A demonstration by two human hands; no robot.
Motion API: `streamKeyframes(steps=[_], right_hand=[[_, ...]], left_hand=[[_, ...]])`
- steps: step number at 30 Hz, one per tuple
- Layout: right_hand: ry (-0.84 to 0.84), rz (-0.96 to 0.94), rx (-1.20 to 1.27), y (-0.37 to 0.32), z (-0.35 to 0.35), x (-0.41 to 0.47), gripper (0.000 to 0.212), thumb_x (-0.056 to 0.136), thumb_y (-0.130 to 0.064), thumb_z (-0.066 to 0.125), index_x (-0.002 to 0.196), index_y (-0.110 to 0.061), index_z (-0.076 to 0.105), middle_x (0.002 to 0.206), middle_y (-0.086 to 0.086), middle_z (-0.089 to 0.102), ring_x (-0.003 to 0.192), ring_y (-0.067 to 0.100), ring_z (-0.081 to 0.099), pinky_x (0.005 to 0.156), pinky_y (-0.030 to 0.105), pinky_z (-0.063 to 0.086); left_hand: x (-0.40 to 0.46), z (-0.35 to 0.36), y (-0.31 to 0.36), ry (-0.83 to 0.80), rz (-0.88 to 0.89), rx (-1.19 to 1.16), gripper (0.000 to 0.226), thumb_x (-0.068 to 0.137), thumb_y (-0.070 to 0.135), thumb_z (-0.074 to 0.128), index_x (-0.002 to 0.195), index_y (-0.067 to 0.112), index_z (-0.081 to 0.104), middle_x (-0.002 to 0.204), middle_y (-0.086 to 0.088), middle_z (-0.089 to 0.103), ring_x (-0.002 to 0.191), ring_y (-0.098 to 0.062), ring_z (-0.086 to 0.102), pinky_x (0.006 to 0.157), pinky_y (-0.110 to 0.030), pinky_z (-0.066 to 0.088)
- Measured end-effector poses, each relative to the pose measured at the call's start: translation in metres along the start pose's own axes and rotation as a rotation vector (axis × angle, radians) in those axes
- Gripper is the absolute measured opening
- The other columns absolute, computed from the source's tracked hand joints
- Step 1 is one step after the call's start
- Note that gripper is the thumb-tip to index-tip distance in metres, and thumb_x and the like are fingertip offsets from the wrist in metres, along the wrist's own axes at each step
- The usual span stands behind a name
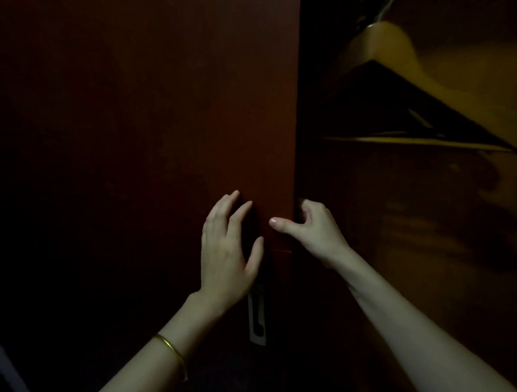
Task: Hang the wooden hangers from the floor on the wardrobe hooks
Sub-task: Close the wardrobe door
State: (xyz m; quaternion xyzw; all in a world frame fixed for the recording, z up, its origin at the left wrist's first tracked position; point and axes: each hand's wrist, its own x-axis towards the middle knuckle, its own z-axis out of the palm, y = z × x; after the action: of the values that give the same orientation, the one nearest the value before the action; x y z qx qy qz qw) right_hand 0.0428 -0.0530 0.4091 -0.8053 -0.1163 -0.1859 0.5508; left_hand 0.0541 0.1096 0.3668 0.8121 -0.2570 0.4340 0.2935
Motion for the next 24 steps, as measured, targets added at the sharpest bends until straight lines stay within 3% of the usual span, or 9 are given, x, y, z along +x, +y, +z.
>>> streamKeyframes(steps=[3, 8, 12, 17, 21, 24], right_hand=[[0.050, 0.012, 0.046, 0.001, -0.027, -0.019, 0.016, 0.077, -0.023, 0.071, 0.088, -0.029, 0.061, 0.097, -0.002, 0.069, 0.091, 0.015, 0.068, 0.081, 0.036, 0.056], [0.175, 0.047, 0.113, 0.002, -0.067, -0.053, 0.013, 0.083, -0.010, 0.062, 0.090, -0.019, 0.059, 0.094, -0.002, 0.066, 0.082, 0.005, 0.066, 0.070, 0.018, 0.055], [0.295, 0.097, 0.152, 0.005, -0.096, -0.078, 0.013, 0.086, -0.007, 0.057, 0.093, -0.017, 0.056, 0.094, -0.001, 0.064, 0.083, 0.007, 0.064, 0.069, 0.018, 0.055], [0.418, 0.135, 0.198, 0.008, -0.133, -0.103, 0.016, 0.085, -0.009, 0.056, 0.098, -0.020, 0.056, 0.103, 0.002, 0.064, 0.094, 0.015, 0.063, 0.077, 0.025, 0.056], [0.509, 0.141, 0.194, 0.011, -0.156, -0.122, 0.020, 0.087, -0.014, 0.057, 0.106, -0.018, 0.055, 0.109, 0.004, 0.064, 0.098, 0.016, 0.064, 0.076, 0.023, 0.057], [0.596, 0.145, 0.141, 0.014, -0.171, -0.132, 0.026, 0.088, -0.016, 0.057, 0.114, -0.014, 0.055, 0.112, 0.006, 0.064, 0.100, 0.018, 0.064, 0.077, 0.024, 0.056]], left_hand=[[0.000, 0.006, 0.019, -0.051, 0.082, -0.047, 0.055, 0.083, 0.035, 0.049, 0.133, 0.018, 0.035, 0.144, -0.001, 0.027, 0.137, -0.016, 0.020, 0.110, -0.035, 0.020], [-0.002, 0.013, 0.043, -0.100, 0.163, -0.165, 0.054, 0.083, 0.035, 0.049, 0.133, 0.020, 0.035, 0.145, -0.001, 0.030, 0.138, -0.013, 0.018, 0.111, -0.036, 0.020], [-0.003, 0.019, 0.058, -0.135, 0.216, -0.196, 0.055, 0.083, 0.038, 0.046, 0.134, 0.021, 0.034, 0.147, -0.001, 0.028, 0.139, -0.011, 0.014, 0.111, -0.038, 0.017], [0.003, 0.028, 0.080, -0.176, 0.332, -0.017, 0.064, 0.082, 0.045, 0.039, 0.139, 0.019, 0.028, 0.151, -0.004, 0.022, 0.141, -0.016, 0.006, 0.110, -0.046, 0.007], [0.010, 0.049, 0.100, -0.208, 0.491, 0.195, 0.086, 0.075, 0.053, 0.052, 0.143, 0.013, 0.019, 0.152, -0.008, 0.015, 0.143, -0.024, 0.001, 0.108, -0.053, 0.012], [0.012, 0.064, 0.115, -0.207, 0.552, 0.223, 0.096, 0.071, 0.055, 0.058, 0.144, 0.013, 0.012, 0.152, -0.009, 0.011, 0.142, -0.022, -0.006, 0.115, -0.051, 0.002]])
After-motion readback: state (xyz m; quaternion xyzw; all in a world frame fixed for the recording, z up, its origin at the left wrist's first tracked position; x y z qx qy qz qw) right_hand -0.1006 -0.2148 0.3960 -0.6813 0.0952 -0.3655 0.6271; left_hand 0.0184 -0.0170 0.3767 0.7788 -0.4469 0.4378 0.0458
